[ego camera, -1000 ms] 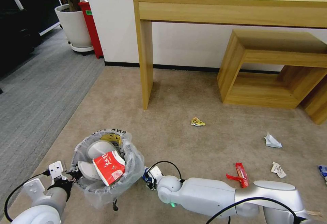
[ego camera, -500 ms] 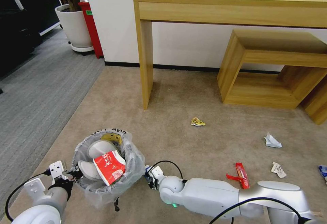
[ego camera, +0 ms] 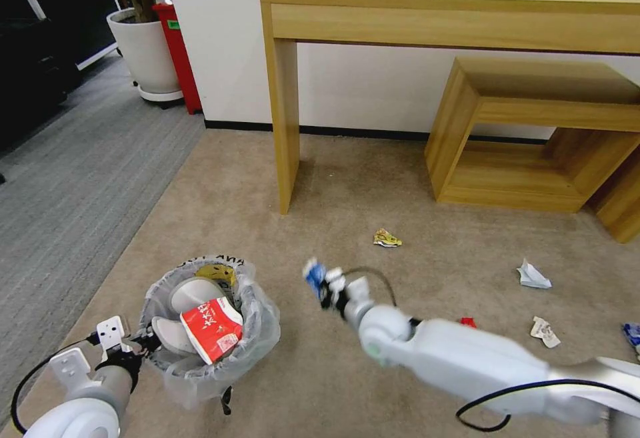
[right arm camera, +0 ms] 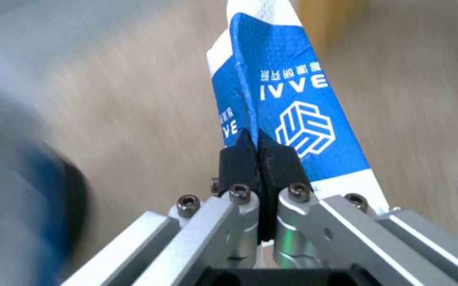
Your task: Pick up the trash bin and place the garbage on the floor into it.
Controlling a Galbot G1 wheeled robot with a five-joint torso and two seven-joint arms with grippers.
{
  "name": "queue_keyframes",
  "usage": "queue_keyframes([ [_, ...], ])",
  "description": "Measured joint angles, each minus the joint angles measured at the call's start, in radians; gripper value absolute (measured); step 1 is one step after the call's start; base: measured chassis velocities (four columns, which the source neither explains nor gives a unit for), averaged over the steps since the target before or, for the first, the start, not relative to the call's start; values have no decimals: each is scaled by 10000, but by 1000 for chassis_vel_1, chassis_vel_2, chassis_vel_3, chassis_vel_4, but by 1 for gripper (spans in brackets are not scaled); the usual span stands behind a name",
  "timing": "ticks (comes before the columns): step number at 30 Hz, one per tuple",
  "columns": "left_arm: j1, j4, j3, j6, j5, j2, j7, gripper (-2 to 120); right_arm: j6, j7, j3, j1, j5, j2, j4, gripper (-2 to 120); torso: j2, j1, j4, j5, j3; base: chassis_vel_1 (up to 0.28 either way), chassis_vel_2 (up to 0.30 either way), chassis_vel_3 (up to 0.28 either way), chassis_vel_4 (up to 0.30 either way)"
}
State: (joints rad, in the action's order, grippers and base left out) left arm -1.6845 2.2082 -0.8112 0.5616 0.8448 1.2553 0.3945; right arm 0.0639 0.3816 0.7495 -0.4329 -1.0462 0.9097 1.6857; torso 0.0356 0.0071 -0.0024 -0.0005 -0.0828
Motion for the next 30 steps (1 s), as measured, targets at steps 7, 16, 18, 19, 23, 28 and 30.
queue_keyframes([
  [7, 15, -7, 64, 34, -14, 10, 11, 1, -1919, -2074, -851, 155, 265, -805, 1598, 0, 0, 0, -1, 0, 0, 0, 0, 0, 0],
  [16, -32, 243, 68, 86, -37, 77, 38, 1, -3601, -4958, -152, 1152, -7, -1016, 2323, 0, 0, 0, -1, 0, 0, 0, 0, 0, 0],
  [18, -36, 307, 65, 101, -35, 84, 43, 1, -3827, -5336, 282, 1467, -40, -1005, 2340, 0, 0, 0, 0, -2, 0, 0, 0, 0, 0],
  [19, -39, 325, 64, 105, -33, 85, 45, 1, -3874, -5431, 408, 1555, -41, -997, 2340, 0, 0, 0, 0, -2, 1, 0, 0, 0, 0],
  [23, -58, 475, 65, 138, -32, 126, 68, 1, -4041, -5856, 1423, 2119, -33, -878, 2361, 0, 0, 0, 0, -2, 0, 0, 0, 0, 0],
  [28, -143, 635, 37, 146, -29, 172, 74, 1, -4050, -5926, 2407, 2415, 91, -650, 2284, 0, 0, 0, 0, -2, 0, 0, 0, 0, 0],
  [30, -161, 690, 26, 147, -29, 180, 76, 1, -4070, -5926, 2653, 2473, 168, -620, 2176, 0, 0, 0, 1, -2, 0, 0, 0, 0, 0],
])
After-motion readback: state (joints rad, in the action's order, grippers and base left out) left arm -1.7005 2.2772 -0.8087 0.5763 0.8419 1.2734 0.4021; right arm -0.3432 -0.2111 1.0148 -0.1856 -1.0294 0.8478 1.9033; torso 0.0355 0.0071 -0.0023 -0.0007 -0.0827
